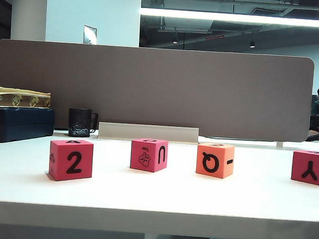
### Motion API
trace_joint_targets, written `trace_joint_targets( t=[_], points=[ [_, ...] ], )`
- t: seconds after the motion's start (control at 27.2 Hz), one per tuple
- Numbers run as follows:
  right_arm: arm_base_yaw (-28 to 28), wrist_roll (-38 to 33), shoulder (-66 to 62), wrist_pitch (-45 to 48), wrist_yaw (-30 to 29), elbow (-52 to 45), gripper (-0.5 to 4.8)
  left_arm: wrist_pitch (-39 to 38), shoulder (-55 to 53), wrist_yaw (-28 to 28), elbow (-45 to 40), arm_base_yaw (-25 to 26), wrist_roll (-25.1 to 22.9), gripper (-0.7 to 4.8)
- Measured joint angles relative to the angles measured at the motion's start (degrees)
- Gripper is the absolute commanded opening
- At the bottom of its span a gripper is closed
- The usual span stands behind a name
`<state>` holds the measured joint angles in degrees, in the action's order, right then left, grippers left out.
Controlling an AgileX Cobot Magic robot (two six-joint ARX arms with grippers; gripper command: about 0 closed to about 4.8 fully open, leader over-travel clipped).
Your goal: Select the appropriate blocks from the scattered letter blocks on the table and arrange them in a row to spell out "2024".
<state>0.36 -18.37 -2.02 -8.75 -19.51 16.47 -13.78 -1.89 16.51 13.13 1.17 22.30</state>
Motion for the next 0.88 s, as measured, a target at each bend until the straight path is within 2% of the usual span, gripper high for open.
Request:
trace_joint_targets(
  t=[0.18, 0.4, 0.59, 0.73, 0.88],
  points=[
    [0.0, 0.9, -5.3, -6.4, 0.0, 6.8, -0.04, -4.3, -5.9, 2.1, 6.7, 0.0, -3.0, -0.06],
    [0.0, 5.8, -13.4, -13.5, -0.2, 15.4, -0.03, -7.2, -12.7, 3.0, 13.4, -0.4, -8.1, -0.06],
    [0.0, 8.5, -21.6, -17.3, -3.0, 22.5, -0.03, -10.8, -18.8, 3.1, 18.8, -0.4, -11.9, -0.06],
    [0.1, 14.9, -31.0, -23.1, -3.3, 32.1, -0.04, -16.2, -25.4, 3.9, 24.0, -0.4, -14.3, -0.06],
    [0.1, 17.5, -38.1, -29.3, -3.3, 39.6, -0.03, -19.5, -29.6, 4.0, 28.0, -1.8, -16.7, -0.06]
  ],
)
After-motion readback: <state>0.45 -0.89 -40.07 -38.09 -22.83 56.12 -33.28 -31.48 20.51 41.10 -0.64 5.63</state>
